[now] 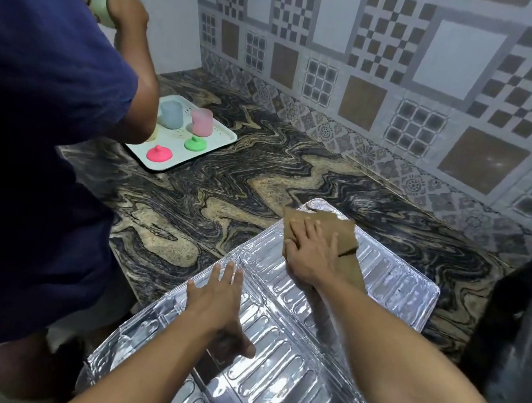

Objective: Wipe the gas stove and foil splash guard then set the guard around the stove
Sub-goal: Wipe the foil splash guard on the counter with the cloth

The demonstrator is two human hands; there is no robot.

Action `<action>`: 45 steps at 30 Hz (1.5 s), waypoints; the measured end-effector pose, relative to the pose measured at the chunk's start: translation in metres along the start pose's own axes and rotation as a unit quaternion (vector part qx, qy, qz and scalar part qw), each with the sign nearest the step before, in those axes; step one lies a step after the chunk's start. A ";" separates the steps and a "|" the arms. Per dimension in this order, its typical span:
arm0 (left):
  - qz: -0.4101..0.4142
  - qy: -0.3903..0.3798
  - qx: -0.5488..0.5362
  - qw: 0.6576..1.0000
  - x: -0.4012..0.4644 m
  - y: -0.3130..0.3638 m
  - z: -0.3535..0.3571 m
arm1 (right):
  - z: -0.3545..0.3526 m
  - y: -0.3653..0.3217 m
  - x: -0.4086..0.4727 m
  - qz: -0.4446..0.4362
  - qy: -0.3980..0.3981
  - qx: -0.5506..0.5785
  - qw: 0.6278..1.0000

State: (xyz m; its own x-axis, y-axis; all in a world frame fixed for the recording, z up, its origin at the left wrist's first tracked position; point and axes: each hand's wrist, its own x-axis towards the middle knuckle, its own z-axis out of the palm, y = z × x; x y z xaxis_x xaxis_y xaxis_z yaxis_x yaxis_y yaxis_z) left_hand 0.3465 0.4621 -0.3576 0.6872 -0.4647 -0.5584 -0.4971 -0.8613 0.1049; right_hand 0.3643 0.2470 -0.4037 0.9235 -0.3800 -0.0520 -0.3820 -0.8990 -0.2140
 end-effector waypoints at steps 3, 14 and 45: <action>0.006 0.005 0.003 1.000 0.000 -0.002 0.000 | -0.008 0.011 0.004 0.113 -0.016 0.006 0.993; 0.005 0.005 0.029 1.000 0.002 -0.001 -0.002 | -0.009 0.020 -0.039 0.197 -0.018 0.002 0.980; 0.019 -0.005 0.029 0.999 0.008 0.004 -0.002 | -0.030 -0.046 -0.183 0.154 0.088 0.032 0.984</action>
State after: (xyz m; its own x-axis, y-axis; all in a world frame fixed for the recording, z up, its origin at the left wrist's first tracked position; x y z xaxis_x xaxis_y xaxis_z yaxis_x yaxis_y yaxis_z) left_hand 0.3511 0.4540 -0.3597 0.6622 -0.4935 -0.5639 -0.5524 -0.8300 0.0776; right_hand 0.2114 0.3512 -0.3546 0.7414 -0.6696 0.0433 -0.6353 -0.7213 -0.2761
